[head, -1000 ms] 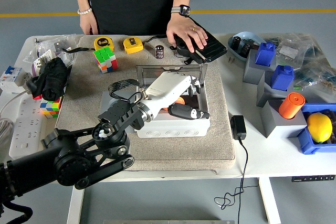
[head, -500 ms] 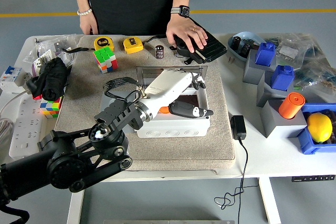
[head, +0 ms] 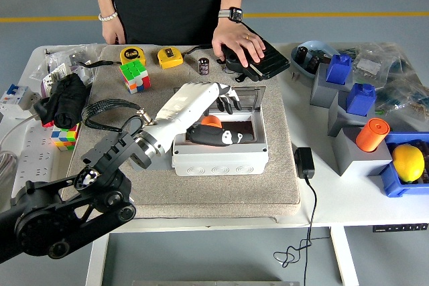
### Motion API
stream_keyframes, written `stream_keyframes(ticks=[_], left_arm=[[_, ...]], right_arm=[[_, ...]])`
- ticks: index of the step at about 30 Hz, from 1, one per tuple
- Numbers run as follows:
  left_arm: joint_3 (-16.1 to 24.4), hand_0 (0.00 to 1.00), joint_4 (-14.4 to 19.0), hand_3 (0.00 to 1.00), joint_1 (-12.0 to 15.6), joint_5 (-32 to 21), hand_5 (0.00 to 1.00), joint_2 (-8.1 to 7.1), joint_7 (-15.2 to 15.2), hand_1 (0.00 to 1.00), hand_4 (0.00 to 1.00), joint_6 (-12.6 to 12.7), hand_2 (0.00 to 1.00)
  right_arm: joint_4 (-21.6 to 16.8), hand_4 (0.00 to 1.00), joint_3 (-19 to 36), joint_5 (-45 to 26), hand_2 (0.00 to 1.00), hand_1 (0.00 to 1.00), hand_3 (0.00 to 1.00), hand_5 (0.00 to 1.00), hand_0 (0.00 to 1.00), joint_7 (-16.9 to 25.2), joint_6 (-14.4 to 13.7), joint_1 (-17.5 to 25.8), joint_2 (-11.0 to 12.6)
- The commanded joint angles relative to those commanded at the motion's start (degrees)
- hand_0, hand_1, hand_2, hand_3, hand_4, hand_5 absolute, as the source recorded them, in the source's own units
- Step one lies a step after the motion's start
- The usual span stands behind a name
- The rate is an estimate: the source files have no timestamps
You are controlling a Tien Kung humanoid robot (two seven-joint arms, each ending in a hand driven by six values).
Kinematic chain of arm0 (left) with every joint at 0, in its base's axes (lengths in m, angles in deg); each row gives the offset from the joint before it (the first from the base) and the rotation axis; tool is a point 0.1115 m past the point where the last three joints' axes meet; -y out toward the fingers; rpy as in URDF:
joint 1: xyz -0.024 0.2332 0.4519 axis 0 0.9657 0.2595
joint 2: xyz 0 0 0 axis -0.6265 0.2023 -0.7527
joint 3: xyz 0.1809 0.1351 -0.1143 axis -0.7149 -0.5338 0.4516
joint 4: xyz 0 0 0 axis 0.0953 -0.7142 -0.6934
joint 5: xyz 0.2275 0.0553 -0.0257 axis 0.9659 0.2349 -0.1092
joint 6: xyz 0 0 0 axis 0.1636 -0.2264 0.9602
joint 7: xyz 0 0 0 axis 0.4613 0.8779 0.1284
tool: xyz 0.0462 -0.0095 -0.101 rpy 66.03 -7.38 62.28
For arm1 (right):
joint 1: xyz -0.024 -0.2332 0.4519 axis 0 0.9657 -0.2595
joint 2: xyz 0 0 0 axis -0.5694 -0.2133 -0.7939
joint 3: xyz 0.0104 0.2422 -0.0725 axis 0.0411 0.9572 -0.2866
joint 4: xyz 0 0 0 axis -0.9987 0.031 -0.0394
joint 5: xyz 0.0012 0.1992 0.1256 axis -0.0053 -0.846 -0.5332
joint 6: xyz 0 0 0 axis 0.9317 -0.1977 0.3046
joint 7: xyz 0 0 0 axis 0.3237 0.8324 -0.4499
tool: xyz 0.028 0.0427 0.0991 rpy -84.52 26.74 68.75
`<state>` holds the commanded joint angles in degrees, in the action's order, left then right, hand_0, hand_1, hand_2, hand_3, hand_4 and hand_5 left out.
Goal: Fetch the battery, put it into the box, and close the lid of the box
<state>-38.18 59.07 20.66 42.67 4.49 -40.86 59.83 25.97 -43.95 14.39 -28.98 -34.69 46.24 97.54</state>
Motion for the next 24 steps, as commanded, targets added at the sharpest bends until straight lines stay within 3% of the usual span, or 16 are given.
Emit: stream_keyframes(ticks=[8,11,17,24], left_arm=[[2.2,0.234,2.2,0.486,4.5,0.8,0.442,-5.45,0.2,0.523,0.995,-1.0,0.518],[2.2,0.234,1.8,0.486,5.1,1.1,0.442,-6.20,0.6,0.523,0.995,-1.6,0.518],[1.1,0.234,0.3,0.486,4.6,1.0,0.443,-5.77,1.2,0.530,0.995,-3.1,0.525],[-1.0,0.235,-1.3,0.486,2.1,-0.2,0.443,-2.99,1.8,0.529,0.996,-4.3,0.530]], right_arm=[[0.2,0.928,0.2,0.0,0.606,0.627,0.546,0.460,0.605,0.0,0.0,0.2,0.0],[0.1,0.928,0.3,0.1,0.606,0.627,0.546,0.460,0.605,0.0,0.0,0.2,0.0],[0.0,0.928,0.3,0.1,0.606,0.627,0.546,0.459,0.608,0.1,0.0,0.1,0.0],[-0.2,0.927,0.3,0.2,0.606,0.627,0.546,0.459,0.608,0.1,0.0,0.1,0.1]])
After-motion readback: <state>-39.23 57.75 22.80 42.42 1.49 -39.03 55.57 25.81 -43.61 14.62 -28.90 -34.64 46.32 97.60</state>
